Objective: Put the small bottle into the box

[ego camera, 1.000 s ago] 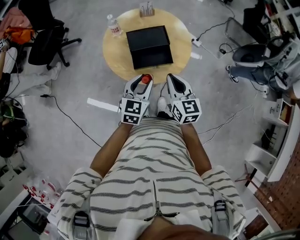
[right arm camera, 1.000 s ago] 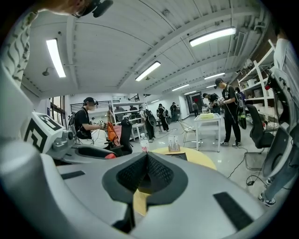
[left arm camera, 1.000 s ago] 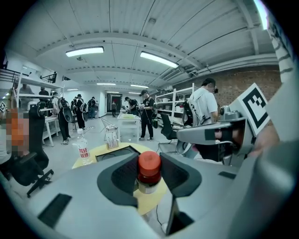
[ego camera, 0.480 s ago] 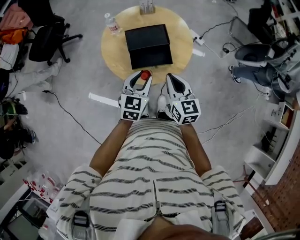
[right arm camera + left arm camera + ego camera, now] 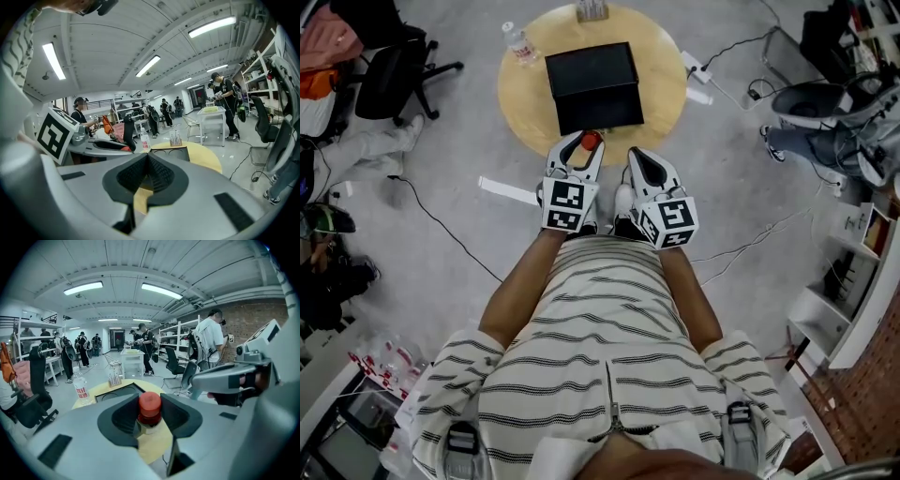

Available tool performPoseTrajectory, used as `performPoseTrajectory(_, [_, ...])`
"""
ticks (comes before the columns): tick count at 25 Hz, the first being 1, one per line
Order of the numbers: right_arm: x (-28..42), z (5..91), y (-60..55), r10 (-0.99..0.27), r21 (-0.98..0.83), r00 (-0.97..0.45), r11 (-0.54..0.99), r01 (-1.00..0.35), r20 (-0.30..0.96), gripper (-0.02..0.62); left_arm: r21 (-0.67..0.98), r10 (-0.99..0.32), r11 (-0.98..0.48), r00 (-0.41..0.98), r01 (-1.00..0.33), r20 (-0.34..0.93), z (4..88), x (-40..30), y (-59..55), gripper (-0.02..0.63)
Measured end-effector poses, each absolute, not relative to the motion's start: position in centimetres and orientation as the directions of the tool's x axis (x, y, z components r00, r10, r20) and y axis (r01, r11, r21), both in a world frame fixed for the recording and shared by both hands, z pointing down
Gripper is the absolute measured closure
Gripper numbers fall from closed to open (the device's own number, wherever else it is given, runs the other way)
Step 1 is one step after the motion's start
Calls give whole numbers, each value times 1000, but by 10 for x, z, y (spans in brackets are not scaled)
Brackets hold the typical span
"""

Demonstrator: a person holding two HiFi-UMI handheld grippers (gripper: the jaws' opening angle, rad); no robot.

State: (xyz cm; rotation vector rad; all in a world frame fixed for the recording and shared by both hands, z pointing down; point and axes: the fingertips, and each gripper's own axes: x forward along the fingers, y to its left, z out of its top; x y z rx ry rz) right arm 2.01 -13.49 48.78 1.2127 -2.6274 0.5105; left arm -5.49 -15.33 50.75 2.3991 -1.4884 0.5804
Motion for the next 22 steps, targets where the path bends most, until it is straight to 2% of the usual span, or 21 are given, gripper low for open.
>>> performPoseTrajectory(22, [20,504,-154,-682,-256,-641,589,-767,351,577,38,-750,-424,374,-905,545,549,-60,-203,451])
